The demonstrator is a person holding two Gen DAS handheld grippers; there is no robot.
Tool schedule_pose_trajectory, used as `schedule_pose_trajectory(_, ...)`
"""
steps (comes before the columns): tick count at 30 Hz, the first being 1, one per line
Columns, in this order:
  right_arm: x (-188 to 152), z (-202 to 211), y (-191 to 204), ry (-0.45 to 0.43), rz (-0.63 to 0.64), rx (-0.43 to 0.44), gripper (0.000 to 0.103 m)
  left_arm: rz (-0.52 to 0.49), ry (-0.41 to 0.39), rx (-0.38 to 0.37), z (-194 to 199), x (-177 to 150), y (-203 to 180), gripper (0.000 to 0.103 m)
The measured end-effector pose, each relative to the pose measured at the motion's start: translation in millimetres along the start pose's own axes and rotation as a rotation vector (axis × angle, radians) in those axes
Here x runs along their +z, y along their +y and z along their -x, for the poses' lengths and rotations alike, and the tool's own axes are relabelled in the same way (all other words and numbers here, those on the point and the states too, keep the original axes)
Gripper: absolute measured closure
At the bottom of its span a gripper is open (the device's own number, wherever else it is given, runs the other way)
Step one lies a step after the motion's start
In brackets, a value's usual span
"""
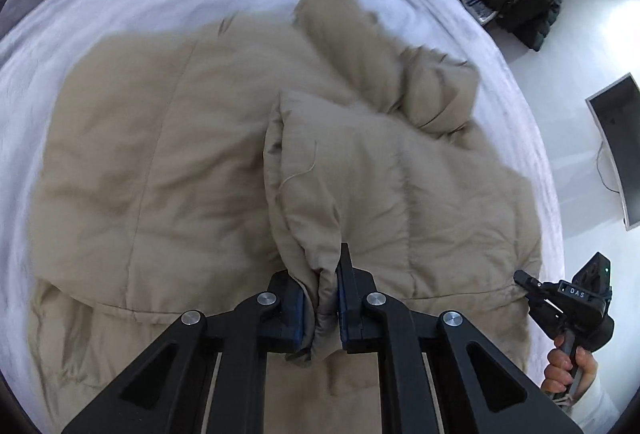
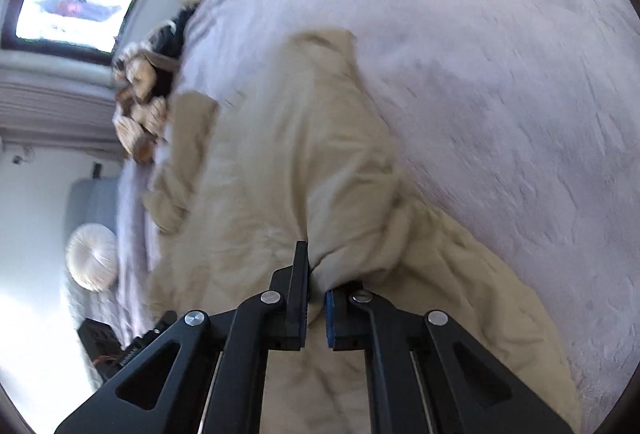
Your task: Fold large clothes
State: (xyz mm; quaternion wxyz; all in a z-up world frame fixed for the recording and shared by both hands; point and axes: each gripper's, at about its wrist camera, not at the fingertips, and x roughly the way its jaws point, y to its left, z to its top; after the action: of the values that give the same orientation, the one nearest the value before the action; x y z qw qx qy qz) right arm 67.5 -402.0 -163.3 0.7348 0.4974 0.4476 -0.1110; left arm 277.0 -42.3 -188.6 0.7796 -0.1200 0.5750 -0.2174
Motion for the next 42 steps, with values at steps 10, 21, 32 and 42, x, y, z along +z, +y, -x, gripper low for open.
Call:
schedule_pose_trajectory(10, -3, -15, -2, -0.018, -0.007, -0.01, 0.096, -0.04, -0.062, 0.145, 30, 23, 10, 0.079)
schedule_pose_trajectory(21, -16, 13, 27, 0.071, 0.138, -0.04, 0.051, -0.125, -0.077, 0.273, 9, 16, -32, 0.078)
schedule_pose_trajectory(32, 76, 8, -18, -0.059, -0.093, 0.107, 0.042, -0.078, -0.035, 0.274, -15, 18, -17, 0.078)
schedule_pose_trajectory(42, 84, -32, 29, -0.056, 0.237, -0.121, 0.092, -0.087, -0.052, 0.304, -26, 13, -23, 0.078)
